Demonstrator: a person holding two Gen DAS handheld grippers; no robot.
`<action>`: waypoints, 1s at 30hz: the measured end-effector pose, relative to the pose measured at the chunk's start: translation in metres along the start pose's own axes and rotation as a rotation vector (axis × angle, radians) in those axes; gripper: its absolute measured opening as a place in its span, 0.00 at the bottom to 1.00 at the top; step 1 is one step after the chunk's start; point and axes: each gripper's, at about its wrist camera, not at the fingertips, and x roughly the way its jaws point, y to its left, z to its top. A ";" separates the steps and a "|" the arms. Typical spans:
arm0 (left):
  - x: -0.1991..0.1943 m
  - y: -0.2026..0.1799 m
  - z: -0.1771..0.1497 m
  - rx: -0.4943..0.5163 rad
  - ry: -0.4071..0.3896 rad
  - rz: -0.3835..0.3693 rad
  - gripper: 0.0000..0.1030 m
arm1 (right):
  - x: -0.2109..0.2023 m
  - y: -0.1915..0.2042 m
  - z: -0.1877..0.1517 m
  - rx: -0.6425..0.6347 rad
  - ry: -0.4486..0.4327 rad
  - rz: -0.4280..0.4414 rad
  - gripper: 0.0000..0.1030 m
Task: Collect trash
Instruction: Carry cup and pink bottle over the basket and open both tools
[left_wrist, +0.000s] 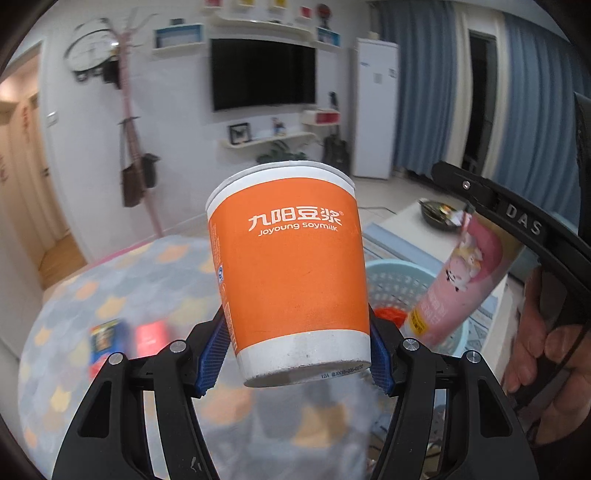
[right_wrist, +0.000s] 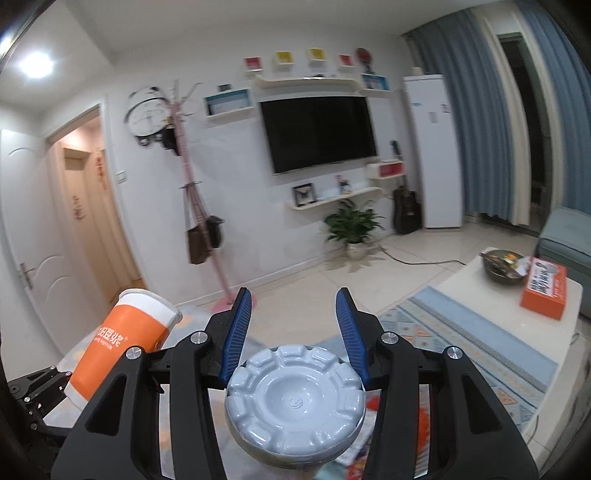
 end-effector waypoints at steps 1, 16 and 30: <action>0.007 -0.008 0.002 0.011 0.007 -0.014 0.60 | 0.006 -0.014 -0.001 0.008 0.007 -0.019 0.42; 0.123 -0.071 0.009 0.020 0.167 -0.171 0.61 | 0.069 -0.119 -0.040 0.116 0.148 -0.111 0.63; 0.053 0.000 0.011 -0.074 0.089 -0.011 0.66 | 0.036 -0.113 -0.052 0.187 0.150 -0.078 0.65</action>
